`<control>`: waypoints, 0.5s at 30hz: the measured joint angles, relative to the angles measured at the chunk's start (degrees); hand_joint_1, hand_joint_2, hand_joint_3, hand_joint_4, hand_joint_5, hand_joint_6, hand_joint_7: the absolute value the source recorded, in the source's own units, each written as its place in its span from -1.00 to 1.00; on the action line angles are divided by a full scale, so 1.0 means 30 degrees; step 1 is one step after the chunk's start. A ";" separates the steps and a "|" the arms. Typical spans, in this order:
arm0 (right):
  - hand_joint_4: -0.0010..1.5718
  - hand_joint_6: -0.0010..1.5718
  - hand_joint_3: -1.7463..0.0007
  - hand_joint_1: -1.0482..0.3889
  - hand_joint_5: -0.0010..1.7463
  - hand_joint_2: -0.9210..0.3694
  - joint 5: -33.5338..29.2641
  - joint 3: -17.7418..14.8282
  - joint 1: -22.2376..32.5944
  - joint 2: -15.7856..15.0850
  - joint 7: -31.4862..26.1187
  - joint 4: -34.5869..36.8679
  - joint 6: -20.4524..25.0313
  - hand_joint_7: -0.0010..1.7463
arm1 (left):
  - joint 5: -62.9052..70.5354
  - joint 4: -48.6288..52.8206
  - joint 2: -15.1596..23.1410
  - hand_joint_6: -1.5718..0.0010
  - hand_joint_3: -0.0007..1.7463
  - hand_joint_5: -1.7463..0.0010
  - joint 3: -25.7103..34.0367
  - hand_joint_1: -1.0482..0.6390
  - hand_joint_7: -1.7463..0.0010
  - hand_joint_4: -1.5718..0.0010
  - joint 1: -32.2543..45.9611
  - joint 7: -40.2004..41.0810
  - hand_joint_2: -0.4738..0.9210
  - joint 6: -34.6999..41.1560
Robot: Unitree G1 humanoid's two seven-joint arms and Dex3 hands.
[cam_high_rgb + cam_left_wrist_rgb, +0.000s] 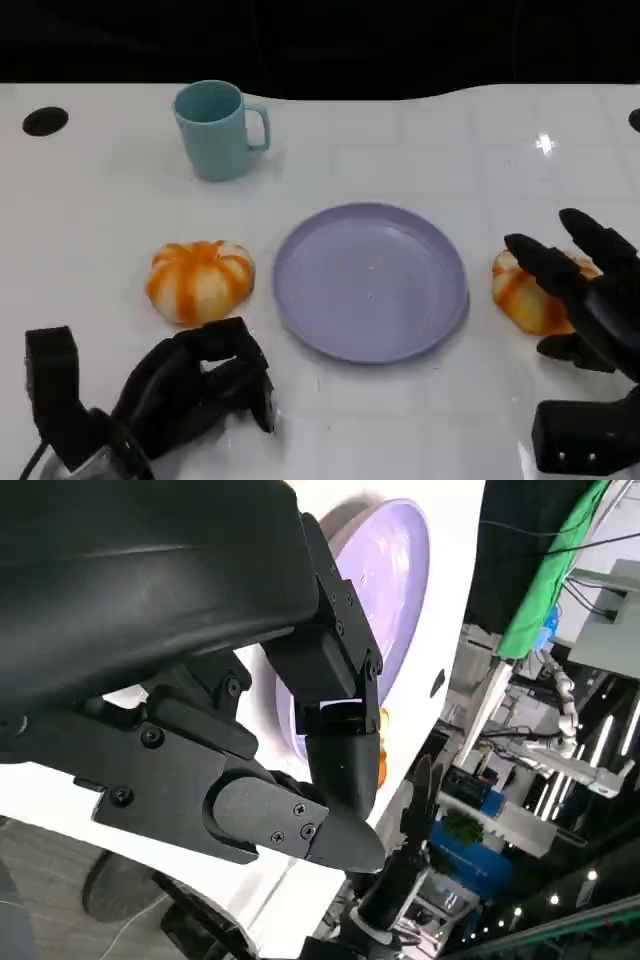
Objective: Grasp the bread from the table and place it into the plate.
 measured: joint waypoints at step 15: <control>-1.00 -0.86 0.99 -0.23 -1.00 -0.82 0.1188 0.1175 -0.2496 0.0391 0.0396 0.4964 -0.0582 -1.00 | -0.0026 0.0118 0.0008 -0.22 -0.99 -0.64 0.0125 -0.58 -0.14 -0.21 -0.0065 -0.0097 0.94 0.0031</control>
